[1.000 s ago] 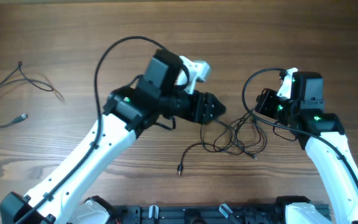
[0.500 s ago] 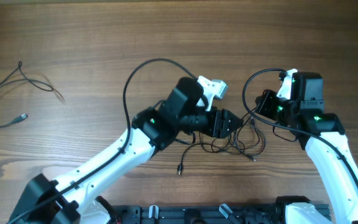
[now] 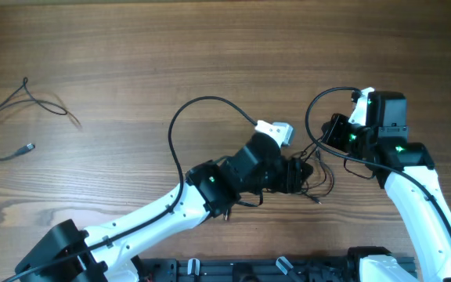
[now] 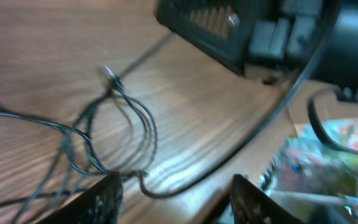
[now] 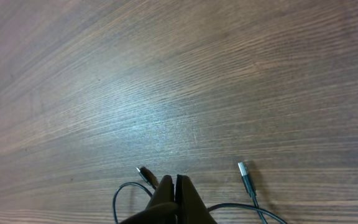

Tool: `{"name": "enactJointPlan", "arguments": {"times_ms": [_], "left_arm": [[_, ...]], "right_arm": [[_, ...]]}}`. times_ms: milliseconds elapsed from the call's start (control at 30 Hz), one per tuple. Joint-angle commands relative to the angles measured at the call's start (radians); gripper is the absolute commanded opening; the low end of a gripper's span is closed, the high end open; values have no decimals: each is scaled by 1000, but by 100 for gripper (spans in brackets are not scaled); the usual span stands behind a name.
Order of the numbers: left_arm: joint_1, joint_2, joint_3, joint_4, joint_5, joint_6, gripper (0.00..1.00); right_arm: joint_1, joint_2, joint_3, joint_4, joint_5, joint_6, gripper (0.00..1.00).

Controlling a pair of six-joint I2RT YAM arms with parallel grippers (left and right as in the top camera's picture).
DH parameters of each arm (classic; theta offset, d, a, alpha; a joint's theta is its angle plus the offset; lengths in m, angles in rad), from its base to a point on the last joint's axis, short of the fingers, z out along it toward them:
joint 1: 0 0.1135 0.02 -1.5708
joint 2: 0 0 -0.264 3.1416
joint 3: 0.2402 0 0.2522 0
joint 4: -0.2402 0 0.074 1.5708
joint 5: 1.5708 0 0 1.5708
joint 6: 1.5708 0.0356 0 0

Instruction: Untangle cables

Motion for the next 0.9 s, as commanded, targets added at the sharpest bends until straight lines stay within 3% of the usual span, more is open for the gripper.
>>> {"name": "enactJointPlan", "arguments": {"times_ms": [0, 200, 233, 367, 400, 467, 600, 633, 667, 867], "left_arm": [[-5, 52, -5, 38, -156, -4, 53], [-5, 137, -5, 150, -110, -4, 61], [-5, 138, -5, 151, -111, -4, 57], [17, 133, -5, 151, -114, -3, 11], [29, 127, -5, 150, -114, -3, 4], [62, 104, -5, 146, -110, -4, 4], [174, -14, -5, 143, -110, -3, 4], [201, -42, -5, 143, -110, -3, 4], [239, -82, -5, 142, -110, -2, 4], [406, -245, -5, 143, -72, 21, 4]], "right_arm": [[-2, 10, 24, -3, -28, 6, 4], [-2, 9, 24, -6, -27, 5, 4], [-2, 10, 24, -6, -27, 5, 4], [-2, 10, 24, -8, -27, 2, 4], [-2, 9, 24, -12, -27, 2, 5], [-2, 9, 24, -30, -27, -1, 9], [-2, 9, 24, -70, -27, 0, 53], [-2, 9, 24, -77, -31, 1, 82], [-2, 9, 24, -91, -50, 1, 100], [16, 13, 10, -112, -249, 1, 100]]}}
